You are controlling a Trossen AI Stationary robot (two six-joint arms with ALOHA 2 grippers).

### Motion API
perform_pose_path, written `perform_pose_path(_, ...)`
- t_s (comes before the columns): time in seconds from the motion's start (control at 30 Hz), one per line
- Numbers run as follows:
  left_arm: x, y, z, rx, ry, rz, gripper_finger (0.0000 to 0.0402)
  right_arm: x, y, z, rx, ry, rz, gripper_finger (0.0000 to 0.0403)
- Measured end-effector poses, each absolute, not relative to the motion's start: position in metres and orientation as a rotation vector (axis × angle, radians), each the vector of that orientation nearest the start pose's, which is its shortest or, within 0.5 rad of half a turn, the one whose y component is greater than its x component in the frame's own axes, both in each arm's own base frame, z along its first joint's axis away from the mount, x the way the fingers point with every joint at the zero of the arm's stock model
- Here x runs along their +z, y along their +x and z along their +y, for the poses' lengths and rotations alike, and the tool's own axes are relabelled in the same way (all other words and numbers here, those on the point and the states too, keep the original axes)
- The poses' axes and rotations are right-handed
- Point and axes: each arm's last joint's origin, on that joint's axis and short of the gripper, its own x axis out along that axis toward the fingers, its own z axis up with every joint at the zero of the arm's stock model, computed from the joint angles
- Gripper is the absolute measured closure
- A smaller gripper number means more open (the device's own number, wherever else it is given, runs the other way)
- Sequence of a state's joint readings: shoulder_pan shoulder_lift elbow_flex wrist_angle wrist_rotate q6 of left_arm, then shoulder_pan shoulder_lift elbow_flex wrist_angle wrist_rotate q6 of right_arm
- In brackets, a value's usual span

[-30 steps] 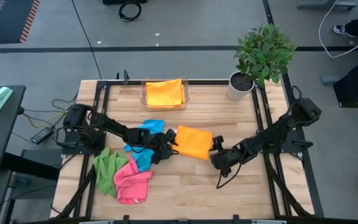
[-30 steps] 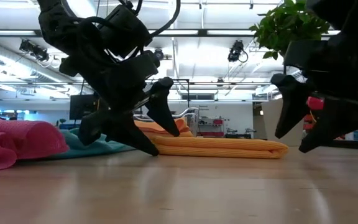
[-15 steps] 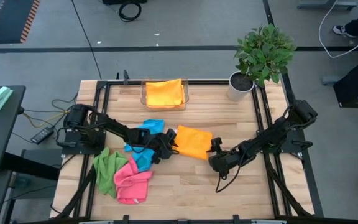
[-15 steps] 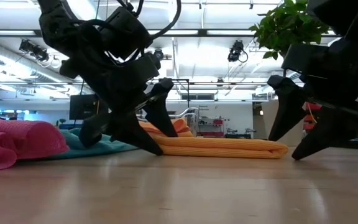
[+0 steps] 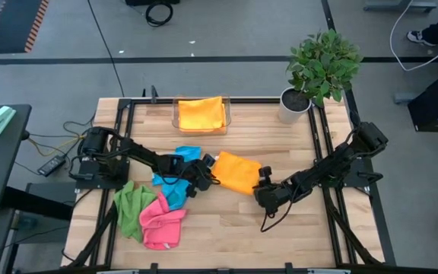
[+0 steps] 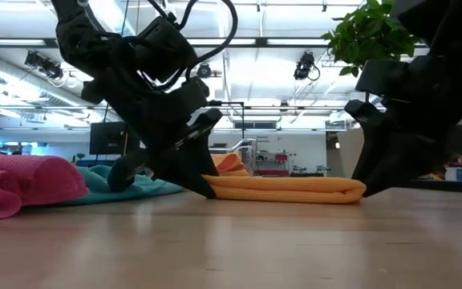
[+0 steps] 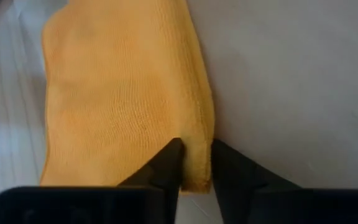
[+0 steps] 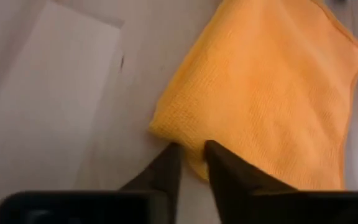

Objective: Fold microfiber towels
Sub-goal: Put the orange microfiber towel into the transparent bin

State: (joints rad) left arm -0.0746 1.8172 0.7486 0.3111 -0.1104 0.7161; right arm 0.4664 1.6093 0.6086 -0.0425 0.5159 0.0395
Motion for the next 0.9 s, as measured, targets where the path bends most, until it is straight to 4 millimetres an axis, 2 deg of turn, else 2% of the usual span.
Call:
perform_pose_path(0.1,0.107,0.325,-0.021,-0.216,0.702,0.738,0.0355,0.113,0.238,0.104,-0.087,-0.404,0.914,0.0375)
perform_pose_path(0.17,0.108,0.325,-0.022,-0.199,0.660,0.734,0.0383,0.113,0.238,0.104,-0.093,-0.372,0.913,0.0394)
perform_pose_path(0.3,0.114,0.326,-0.025,-0.134,0.588,0.707,0.0387,0.124,0.241,0.104,-0.108,-0.307,0.887,0.0397)
perform_pose_path(0.43,0.139,0.325,-0.026,-0.063,0.473,0.634,0.0390,0.156,0.245,0.094,-0.140,-0.162,0.809,0.0398)
perform_pose_path(0.6,0.188,0.312,-0.017,0.036,0.265,0.518,0.0389,0.206,0.246,0.058,-0.194,0.138,0.734,0.0399)
perform_pose_path(0.73,0.222,0.287,-0.002,0.127,0.080,0.515,0.0390,0.241,0.244,0.024,-0.235,0.353,0.664,0.0400)
perform_pose_path(0.9,0.249,0.247,0.015,0.265,-0.198,0.551,0.0389,0.281,0.259,-0.014,-0.263,0.473,0.540,0.0400)
